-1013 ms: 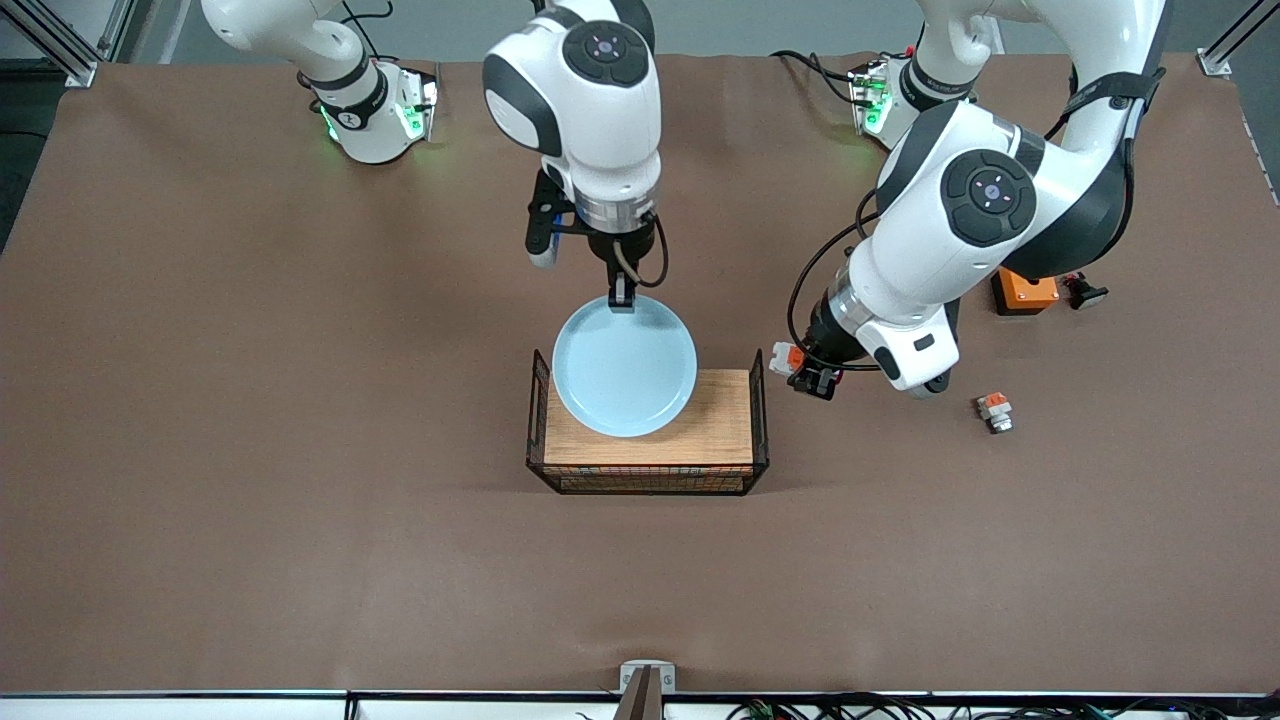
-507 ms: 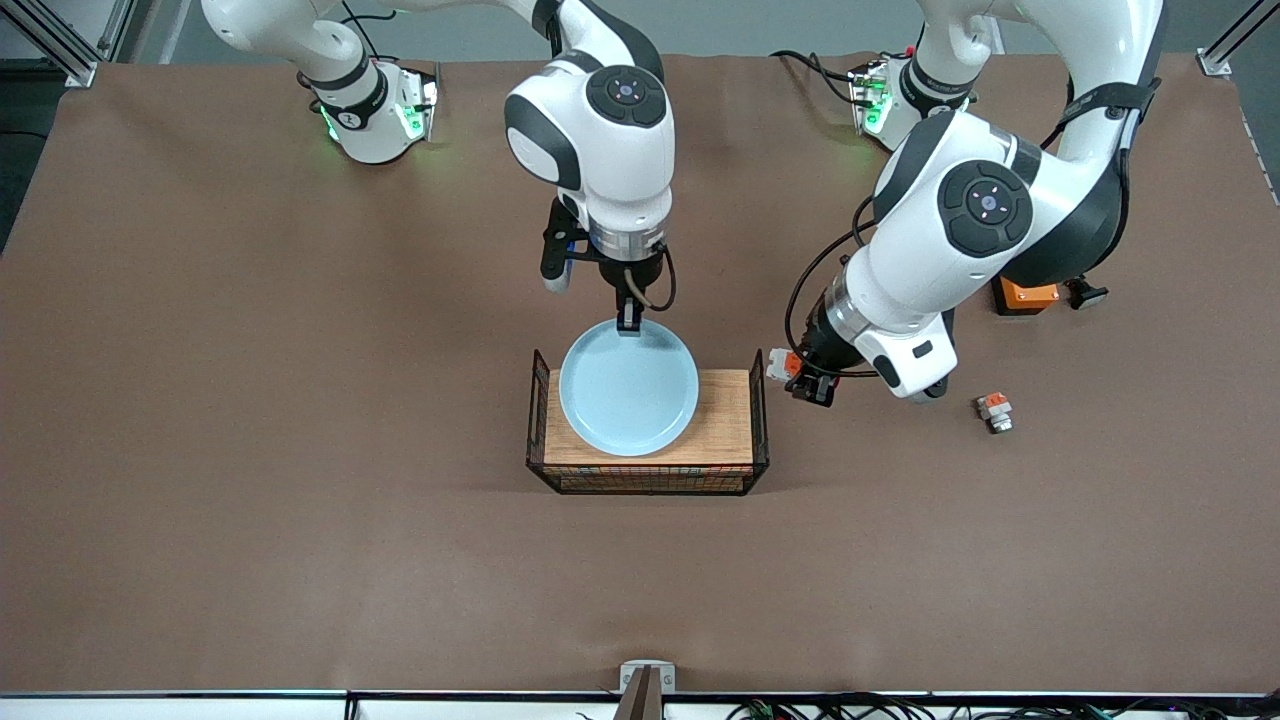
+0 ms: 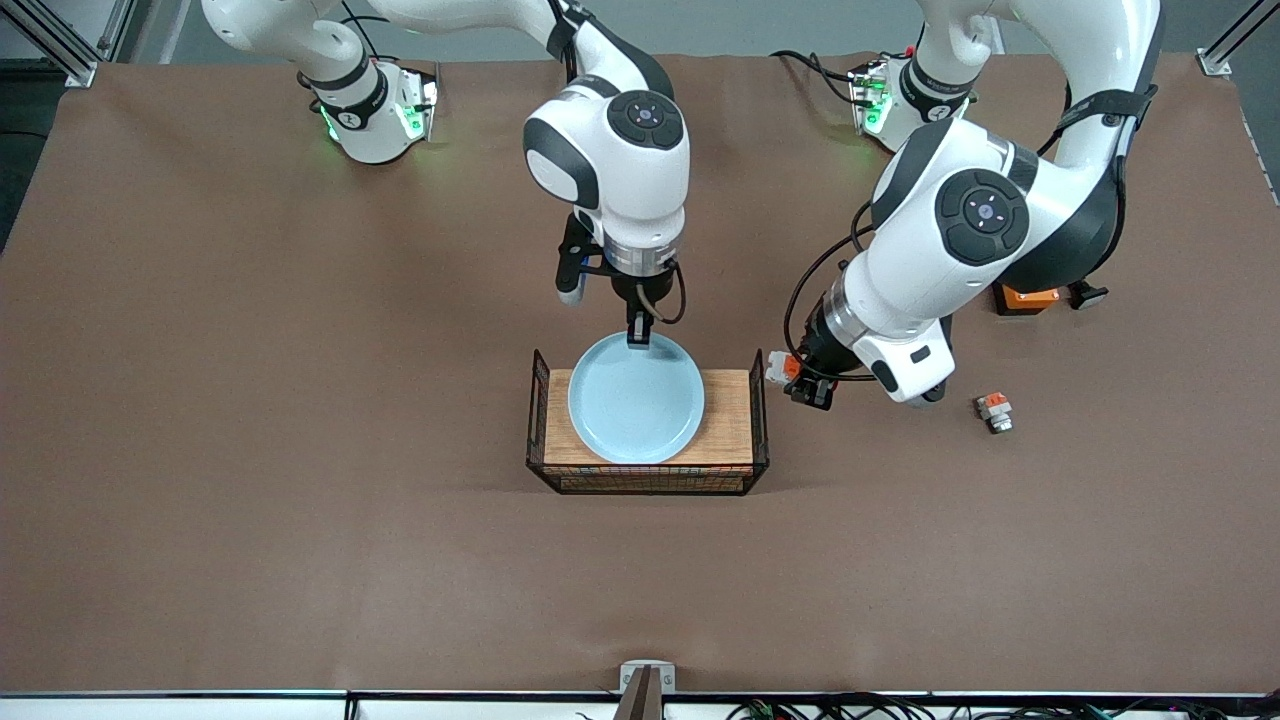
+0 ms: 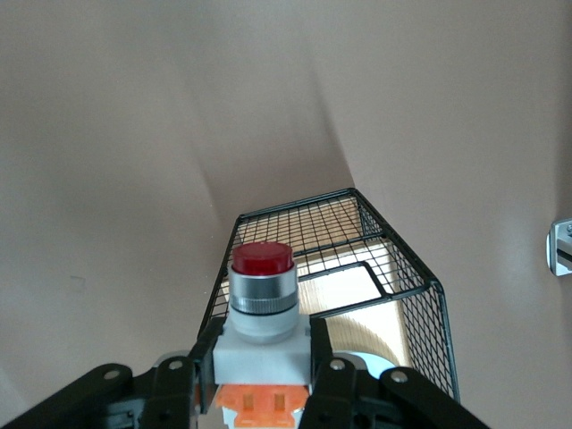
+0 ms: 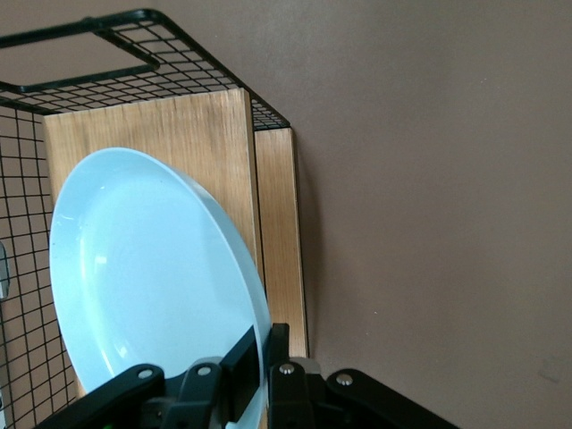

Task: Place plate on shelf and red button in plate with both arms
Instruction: 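Lower the plate into the basket and open the right gripper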

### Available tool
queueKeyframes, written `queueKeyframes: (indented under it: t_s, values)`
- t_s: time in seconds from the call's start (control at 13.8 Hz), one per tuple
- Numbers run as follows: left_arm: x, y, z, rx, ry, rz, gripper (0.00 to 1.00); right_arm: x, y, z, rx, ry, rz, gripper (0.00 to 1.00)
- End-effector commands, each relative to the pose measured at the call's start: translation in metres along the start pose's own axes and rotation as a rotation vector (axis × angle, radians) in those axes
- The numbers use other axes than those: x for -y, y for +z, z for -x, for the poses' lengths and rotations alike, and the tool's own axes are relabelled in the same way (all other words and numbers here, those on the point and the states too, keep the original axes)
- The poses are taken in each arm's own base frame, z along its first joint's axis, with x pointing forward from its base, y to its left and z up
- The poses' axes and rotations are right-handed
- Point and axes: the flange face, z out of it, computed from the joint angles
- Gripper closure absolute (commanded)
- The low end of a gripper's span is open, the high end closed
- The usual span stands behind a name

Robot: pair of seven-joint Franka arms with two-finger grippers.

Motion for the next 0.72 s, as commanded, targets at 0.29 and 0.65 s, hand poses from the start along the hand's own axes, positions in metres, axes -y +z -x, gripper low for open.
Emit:
queueKeyframes:
  t_s: [0.29,0.65]
  values:
    - [-0.004,-0.006,0.004,-0.017,-0.012,0.017,0.71,0.004,0.002,0.007,-0.010,0.021,-0.034,0.35]
    - [-0.005,-0.018,0.016,-0.005,-0.039,0.041,0.71,0.009,-0.001,0.012,0.001,0.032,-0.042,0.00]
